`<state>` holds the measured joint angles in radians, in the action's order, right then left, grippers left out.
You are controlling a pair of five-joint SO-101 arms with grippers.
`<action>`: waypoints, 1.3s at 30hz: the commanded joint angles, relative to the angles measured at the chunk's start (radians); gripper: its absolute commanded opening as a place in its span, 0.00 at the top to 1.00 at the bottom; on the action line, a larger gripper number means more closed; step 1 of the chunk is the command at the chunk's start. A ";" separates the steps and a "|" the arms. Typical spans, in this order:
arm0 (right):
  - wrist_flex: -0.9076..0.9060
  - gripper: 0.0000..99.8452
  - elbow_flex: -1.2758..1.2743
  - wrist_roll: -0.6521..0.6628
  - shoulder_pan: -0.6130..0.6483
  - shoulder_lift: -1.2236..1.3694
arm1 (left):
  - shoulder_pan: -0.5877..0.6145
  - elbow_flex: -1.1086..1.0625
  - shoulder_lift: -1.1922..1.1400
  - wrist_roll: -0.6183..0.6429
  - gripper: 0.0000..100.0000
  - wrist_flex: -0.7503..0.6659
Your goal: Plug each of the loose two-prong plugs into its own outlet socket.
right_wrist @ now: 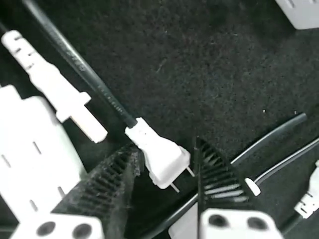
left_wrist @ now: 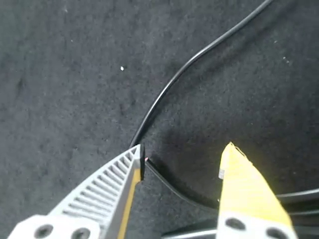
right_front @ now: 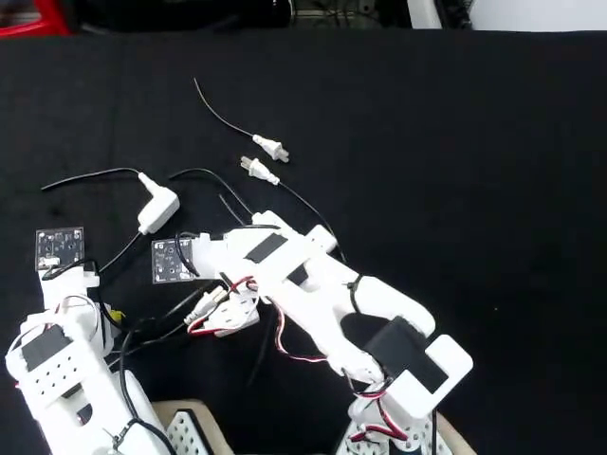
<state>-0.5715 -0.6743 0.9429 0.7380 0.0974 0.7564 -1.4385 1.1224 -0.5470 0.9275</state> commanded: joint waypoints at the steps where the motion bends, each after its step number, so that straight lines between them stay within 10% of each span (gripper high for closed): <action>1: 0.015 0.86 0.027 0.008 -0.021 -0.001 | -0.013 0.001 0.009 0.006 0.75 -0.015; 15: 0.091 0.99 -0.004 0.008 -0.061 -0.065 | -0.047 -0.008 0.009 0.005 0.75 -0.015; 39: -0.534 0.99 0.183 -0.281 -0.232 -0.542 | -0.047 -0.010 0.009 0.009 0.75 -0.015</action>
<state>-0.9843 -0.6160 0.6851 0.5708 -0.4181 0.7181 -1.4538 1.1224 -0.5470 0.9275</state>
